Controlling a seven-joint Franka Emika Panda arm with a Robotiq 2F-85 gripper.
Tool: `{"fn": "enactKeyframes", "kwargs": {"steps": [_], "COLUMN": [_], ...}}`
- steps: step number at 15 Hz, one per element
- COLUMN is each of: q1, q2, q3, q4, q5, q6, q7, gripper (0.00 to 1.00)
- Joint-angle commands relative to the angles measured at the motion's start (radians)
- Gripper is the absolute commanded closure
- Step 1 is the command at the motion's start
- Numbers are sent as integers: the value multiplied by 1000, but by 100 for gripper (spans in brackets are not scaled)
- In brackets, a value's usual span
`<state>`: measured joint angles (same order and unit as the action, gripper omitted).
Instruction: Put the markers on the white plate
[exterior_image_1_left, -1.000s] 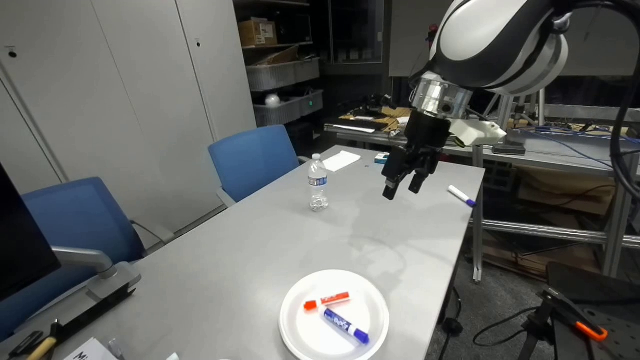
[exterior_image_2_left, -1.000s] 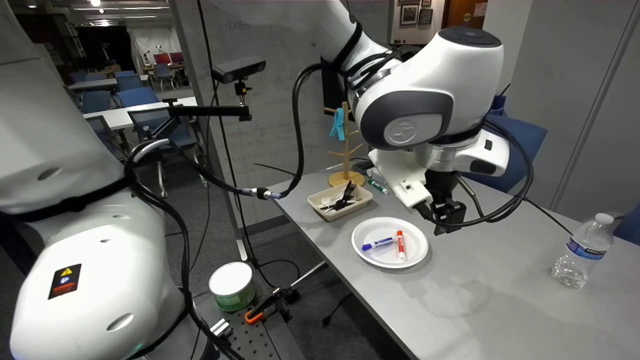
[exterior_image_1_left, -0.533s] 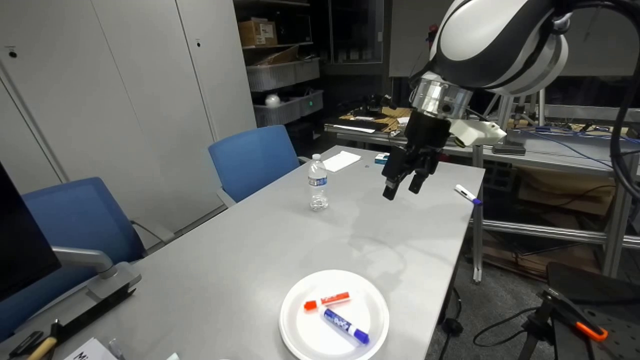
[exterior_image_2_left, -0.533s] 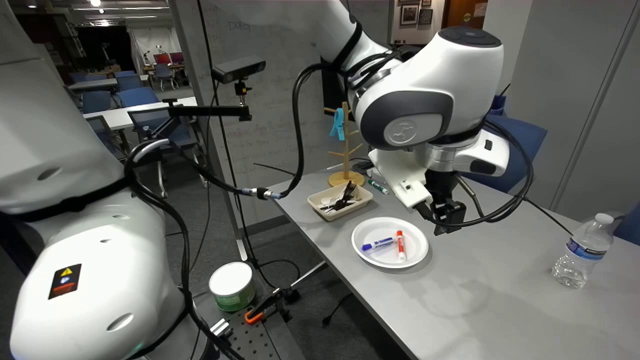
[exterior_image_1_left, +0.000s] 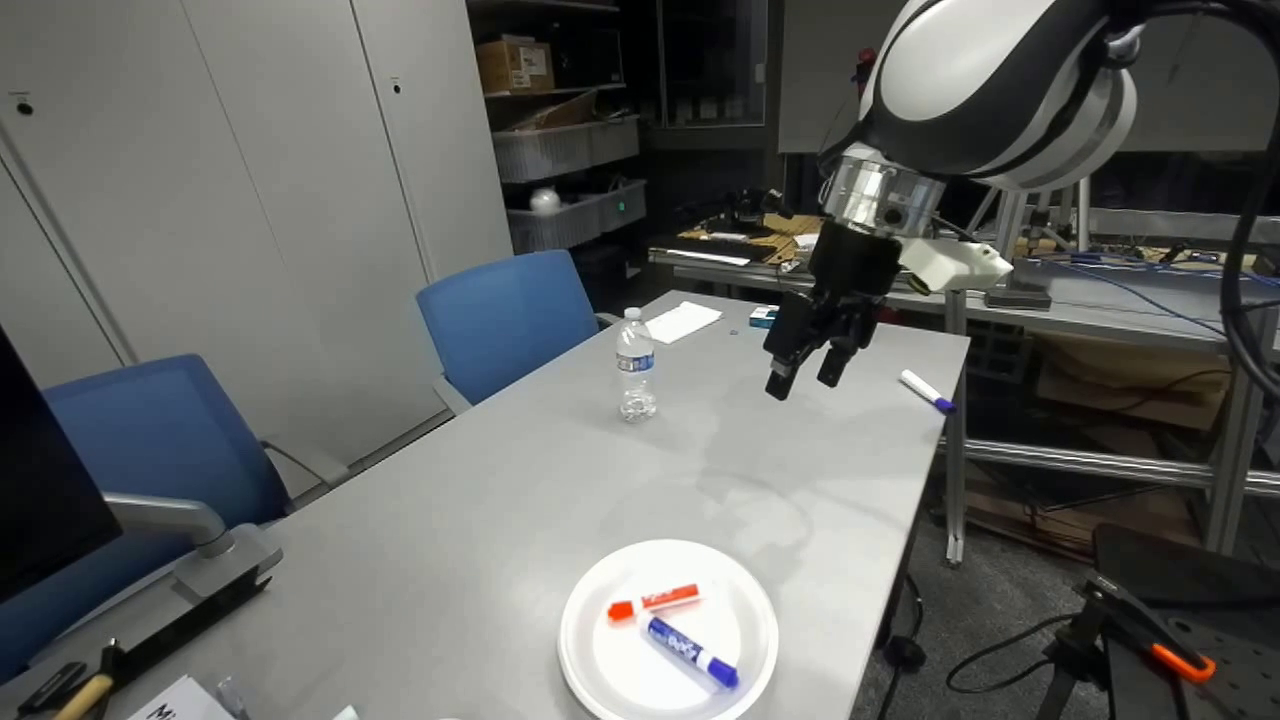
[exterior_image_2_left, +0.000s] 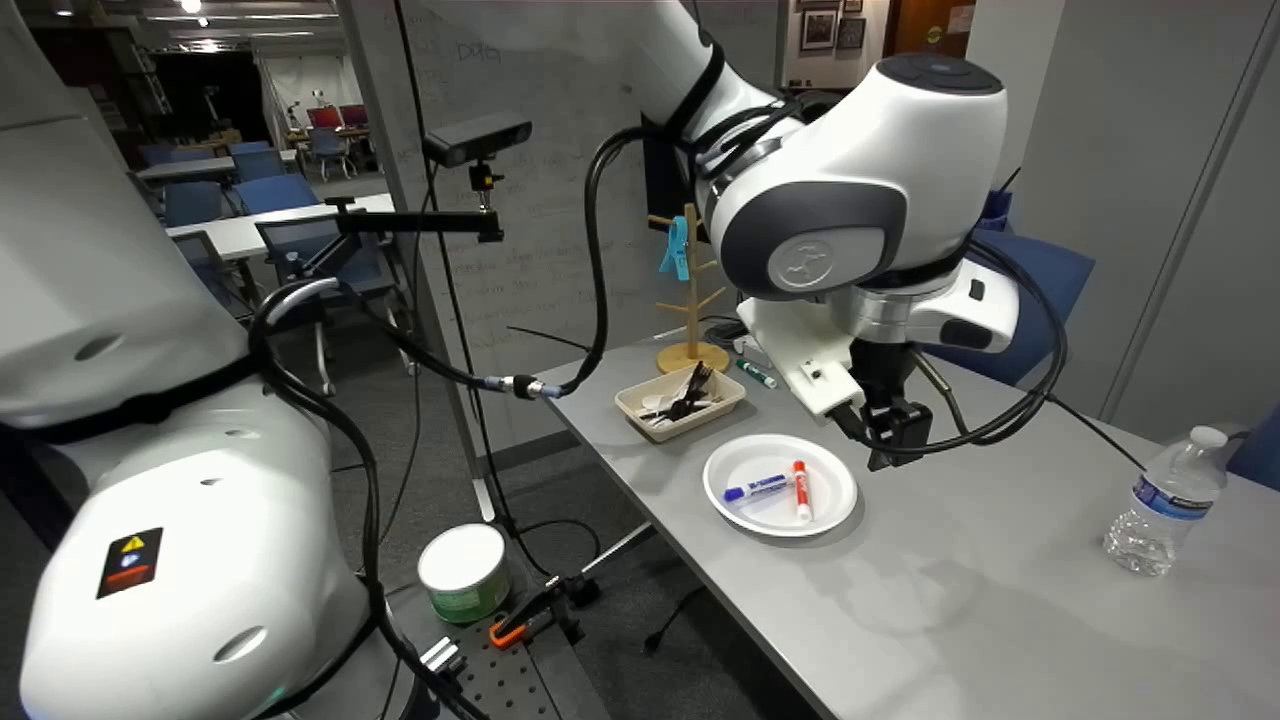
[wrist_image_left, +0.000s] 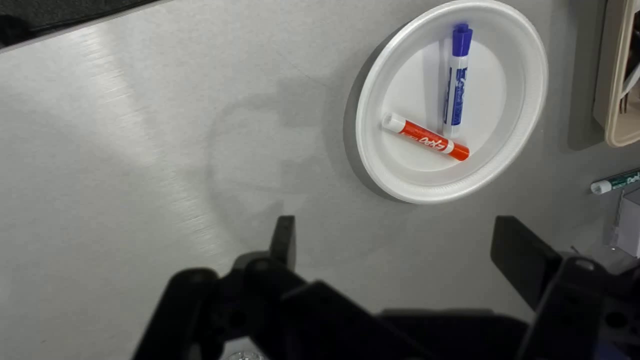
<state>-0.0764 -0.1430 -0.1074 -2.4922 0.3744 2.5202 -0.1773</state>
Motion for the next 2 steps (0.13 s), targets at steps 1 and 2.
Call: {"fn": "enactKeyframes", "kwargs": {"steps": [1,2], "q1": [8,8], "q2": [-1,-1], "q3": [-8,-8], "q4": [1,1], "q5": [-4,-4], "q6": [-2,-2], "q7": [4,4], "gripper": [0,0]}}
